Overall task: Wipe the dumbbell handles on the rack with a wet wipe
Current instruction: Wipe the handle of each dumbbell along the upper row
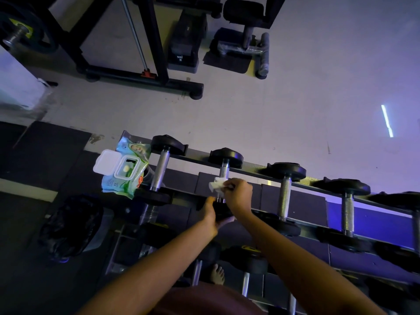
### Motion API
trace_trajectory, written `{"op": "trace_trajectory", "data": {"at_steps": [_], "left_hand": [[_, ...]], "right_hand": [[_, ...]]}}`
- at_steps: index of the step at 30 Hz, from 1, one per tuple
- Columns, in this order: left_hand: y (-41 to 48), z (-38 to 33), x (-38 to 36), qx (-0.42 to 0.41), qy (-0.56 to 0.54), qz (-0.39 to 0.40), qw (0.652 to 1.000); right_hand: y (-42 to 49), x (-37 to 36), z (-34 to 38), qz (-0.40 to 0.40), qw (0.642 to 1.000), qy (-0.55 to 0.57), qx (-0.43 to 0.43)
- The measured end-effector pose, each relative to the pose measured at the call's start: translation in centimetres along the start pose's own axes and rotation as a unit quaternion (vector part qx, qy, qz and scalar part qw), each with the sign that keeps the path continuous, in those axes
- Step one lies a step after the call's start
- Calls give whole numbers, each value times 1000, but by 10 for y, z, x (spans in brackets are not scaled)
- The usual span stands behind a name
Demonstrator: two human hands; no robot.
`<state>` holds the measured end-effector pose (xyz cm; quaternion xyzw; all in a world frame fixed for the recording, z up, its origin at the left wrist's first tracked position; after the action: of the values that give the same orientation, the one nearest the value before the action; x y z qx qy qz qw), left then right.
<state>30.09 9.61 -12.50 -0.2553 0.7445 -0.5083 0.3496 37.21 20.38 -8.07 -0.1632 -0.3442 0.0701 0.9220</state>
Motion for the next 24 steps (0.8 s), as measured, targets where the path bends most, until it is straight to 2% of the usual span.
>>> {"op": "trace_trajectory", "data": {"at_steps": [3, 8, 11, 13, 15, 16, 18, 19, 21, 24], "left_hand": [[-4, 4, 3, -35, -6, -73, 997], [-14, 3, 1, -26, 9, -54, 998], [-15, -5, 7, -26, 86, -37, 995], [-15, -15, 18, -45, 156, -57, 985], [-17, -34, 31, -131, 248, -106, 954], [-21, -44, 33, -182, 319, -122, 922], [-28, -56, 27, -261, 414, -109, 865], [-30, -57, 23, -280, 437, -84, 850], [-32, -58, 19, -304, 464, -44, 831], [-35, -62, 19, -313, 468, -29, 826]], "right_hand": [[14, 1, 10, -2, 1000, 8, 8], [41, 7, 22, -16, 1000, 1, 4], [49, 10, 27, -25, 1000, -6, 1], [47, 8, 25, -19, 1000, -10, 2], [38, 4, 19, -8, 1000, -7, 2], [31, 1, 15, -1, 1000, -6, -1], [12, -6, 2, 15, 1000, -2, -8], [2, -8, -3, 24, 1000, -4, -5], [-16, -10, -11, 33, 999, -6, -1], [-21, -11, -16, 29, 999, 10, -10]]}}
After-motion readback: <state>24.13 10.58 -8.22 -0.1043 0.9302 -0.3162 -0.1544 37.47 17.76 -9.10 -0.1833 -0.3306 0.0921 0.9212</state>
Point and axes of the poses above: each hand's wrist, its own y-axis towards the middle knuckle, its own x-axis out of the back of the hand, z = x × y, the point moved 8 cm from there along y, towards the middle knuckle, and after that the axes turned 2 degrees about z, right-handed, at the moved point
